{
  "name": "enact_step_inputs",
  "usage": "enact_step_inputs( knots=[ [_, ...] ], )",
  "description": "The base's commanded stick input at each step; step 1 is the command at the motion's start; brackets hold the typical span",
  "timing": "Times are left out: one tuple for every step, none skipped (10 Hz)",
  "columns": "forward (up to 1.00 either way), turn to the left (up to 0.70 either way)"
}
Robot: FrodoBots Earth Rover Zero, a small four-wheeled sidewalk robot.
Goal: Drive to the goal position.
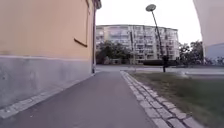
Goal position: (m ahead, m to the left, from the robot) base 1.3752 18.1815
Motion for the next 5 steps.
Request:
enact_step_inputs(
  knots=[
    [0.45,0.00],
    [0.45,0.00],
    [0.45,0.00],
    [0.45,0.00],
    [0.45,0.00]
  ],
)
